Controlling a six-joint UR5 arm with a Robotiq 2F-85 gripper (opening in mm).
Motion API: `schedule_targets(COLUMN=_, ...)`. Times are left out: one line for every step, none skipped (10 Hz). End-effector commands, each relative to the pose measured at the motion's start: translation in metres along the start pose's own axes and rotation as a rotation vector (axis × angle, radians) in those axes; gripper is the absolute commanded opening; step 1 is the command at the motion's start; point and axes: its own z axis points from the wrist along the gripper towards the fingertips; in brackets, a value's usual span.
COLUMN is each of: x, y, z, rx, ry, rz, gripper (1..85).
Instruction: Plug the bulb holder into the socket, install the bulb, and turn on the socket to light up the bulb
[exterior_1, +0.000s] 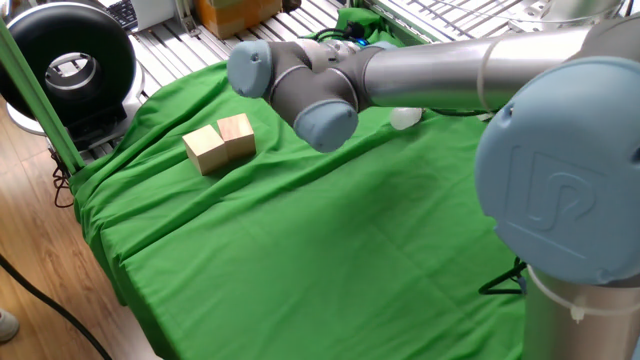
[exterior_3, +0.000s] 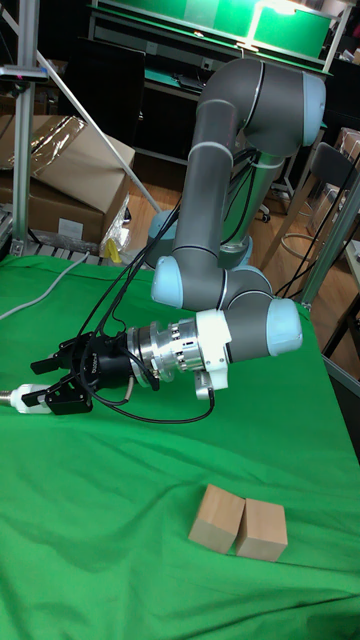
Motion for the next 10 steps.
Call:
schedule_targets(x=-0.02, y=0.01, z=-0.014, rx=-0.065, ry=0.007, rz=0.013, gripper=60.7)
schedule_targets(x=-0.018, y=0.008, z=-0.021, rx=-0.061, ry=0.047, rz=0.01, gripper=60.7)
schedule_targets(x=-0.017, y=0.002, z=-0.022, rx=-0.047, ry=0.082, rz=0.0, gripper=61.0)
schedule_targets(x=-0.017, y=0.001, z=-0.022, rx=-0.048, ry=0.091, rz=-0.009, gripper=61.0)
schedule_targets(x=-0.012, y=-0.004, z=-0.023, rx=-0.032, ry=0.125, rz=-0.015, gripper=62.7)
schedule_targets(x=-0.018, y=-0.002, z=-0.023, rx=-0.036, ry=0.127, rz=-0.013, gripper=64.0)
schedule_targets(x=-0.023, y=-0.001, z=-0.023, rx=-0.034, ry=0.124, rz=-0.011, gripper=64.7)
schedule_targets(x=-0.024, y=0.003, z=-0.022, rx=-0.036, ry=0.122, rz=-0.016, gripper=67.0)
schedule_targets(x=-0.021, y=0.009, z=-0.02, rx=-0.032, ry=0.132, rz=0.004, gripper=68.7)
schedule_targets(x=-0.022, y=0.015, z=-0.016, rx=-0.036, ry=0.132, rz=0.018, gripper=68.3)
